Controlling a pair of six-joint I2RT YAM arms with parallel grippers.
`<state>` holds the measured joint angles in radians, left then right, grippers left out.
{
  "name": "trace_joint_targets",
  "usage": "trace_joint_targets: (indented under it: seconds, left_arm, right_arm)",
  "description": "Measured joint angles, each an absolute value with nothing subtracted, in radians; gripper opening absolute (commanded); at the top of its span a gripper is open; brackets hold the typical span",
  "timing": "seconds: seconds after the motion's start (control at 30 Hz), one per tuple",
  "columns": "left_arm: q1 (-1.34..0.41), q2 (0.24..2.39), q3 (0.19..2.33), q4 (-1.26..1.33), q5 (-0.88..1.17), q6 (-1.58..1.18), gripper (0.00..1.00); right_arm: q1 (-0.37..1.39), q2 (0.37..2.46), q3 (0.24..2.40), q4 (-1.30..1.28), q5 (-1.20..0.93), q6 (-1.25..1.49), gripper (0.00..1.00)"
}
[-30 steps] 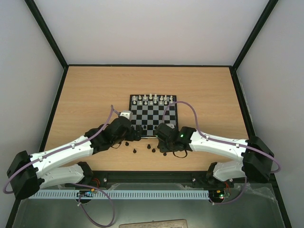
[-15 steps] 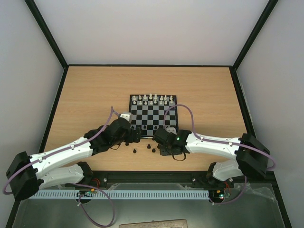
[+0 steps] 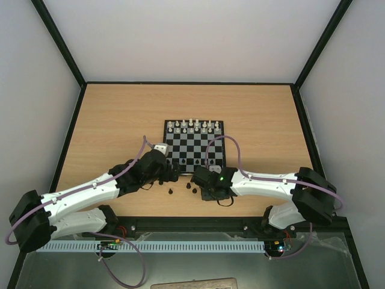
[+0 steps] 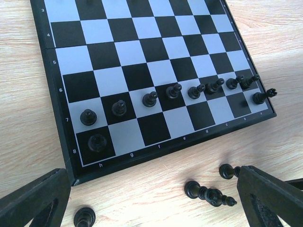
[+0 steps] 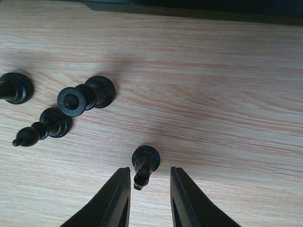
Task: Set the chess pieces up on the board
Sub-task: Pick up the chess piece at the center of the board.
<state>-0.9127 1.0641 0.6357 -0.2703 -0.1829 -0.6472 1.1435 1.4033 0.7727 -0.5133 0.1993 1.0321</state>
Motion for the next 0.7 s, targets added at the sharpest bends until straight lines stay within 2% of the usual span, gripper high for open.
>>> trace_joint_targets:
  seconds: [0.43,0.7]
  left_arm:
    - [-0.896,1.067,0.633,-0.266,-0.176,-0.631,1.00]
    - [-0.891,1.069,0.633,-0.267,-0.172,-0.622,0.99]
  right_arm:
    - [1.146,1.449,0.773,-0.500,0.197,1.036,0.06]
    - [1.147,1.446,0.825,-0.544,0.237,1.028,0.06]
